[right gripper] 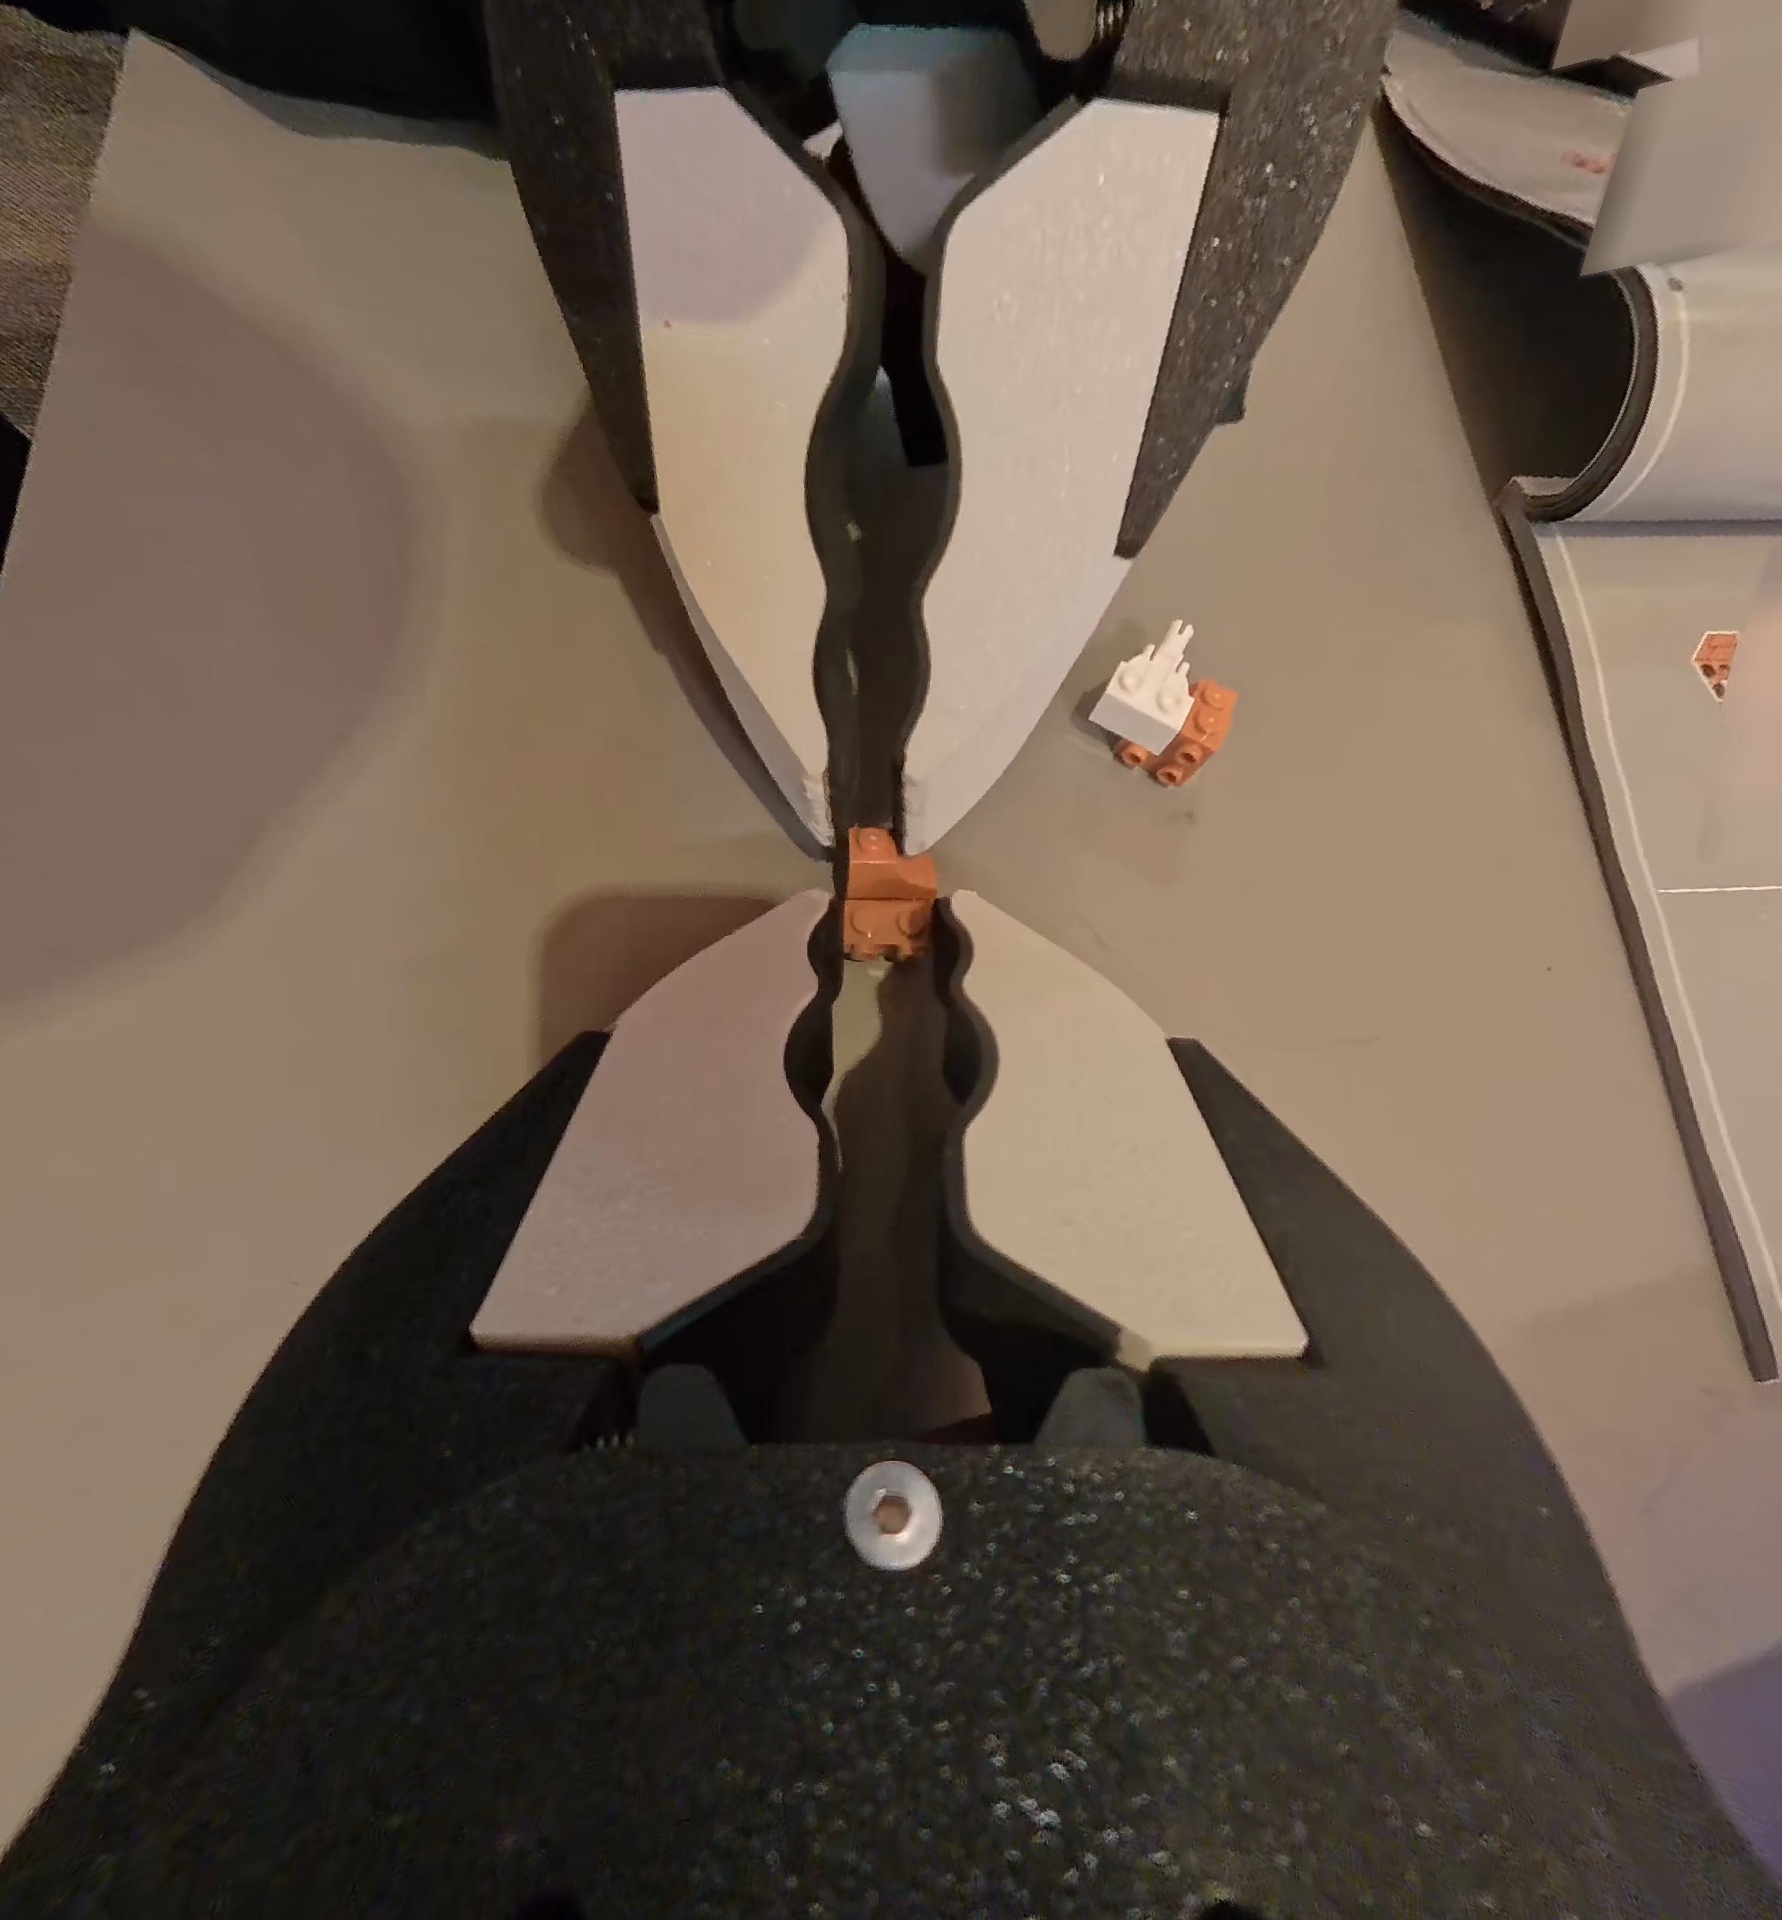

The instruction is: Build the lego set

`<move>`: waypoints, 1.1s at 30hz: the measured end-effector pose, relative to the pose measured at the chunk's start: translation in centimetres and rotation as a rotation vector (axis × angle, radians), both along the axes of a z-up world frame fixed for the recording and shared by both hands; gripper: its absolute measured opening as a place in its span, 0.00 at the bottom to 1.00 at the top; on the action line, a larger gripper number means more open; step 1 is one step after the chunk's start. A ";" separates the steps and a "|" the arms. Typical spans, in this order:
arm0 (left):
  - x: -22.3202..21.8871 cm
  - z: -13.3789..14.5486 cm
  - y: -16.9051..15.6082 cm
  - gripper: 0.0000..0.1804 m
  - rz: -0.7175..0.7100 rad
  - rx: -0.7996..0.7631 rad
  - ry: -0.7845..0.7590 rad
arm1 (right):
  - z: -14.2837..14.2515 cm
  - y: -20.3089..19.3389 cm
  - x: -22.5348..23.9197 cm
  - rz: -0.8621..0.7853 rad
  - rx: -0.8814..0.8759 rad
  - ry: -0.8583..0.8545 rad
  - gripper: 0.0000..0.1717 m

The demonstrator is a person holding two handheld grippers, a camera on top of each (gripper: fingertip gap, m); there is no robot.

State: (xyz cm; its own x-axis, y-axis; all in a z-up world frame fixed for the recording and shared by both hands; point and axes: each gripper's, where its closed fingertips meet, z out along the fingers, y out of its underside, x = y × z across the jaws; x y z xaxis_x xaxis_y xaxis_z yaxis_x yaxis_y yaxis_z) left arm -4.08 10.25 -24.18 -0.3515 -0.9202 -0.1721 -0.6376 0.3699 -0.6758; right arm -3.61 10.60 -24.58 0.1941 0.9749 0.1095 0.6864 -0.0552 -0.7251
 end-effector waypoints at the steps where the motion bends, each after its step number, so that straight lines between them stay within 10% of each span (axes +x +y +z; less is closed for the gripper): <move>1: 0.0 0.0 0.0 0.04 -0.001 0.006 0.002 | 0.1 0.0 0.0 0.000 -0.002 0.006 0.09; 33: -0.2 2.3 -0.8 0.04 -0.106 -0.040 -0.173 | 2.9 -0.7 -0.7 0.060 0.009 0.205 0.09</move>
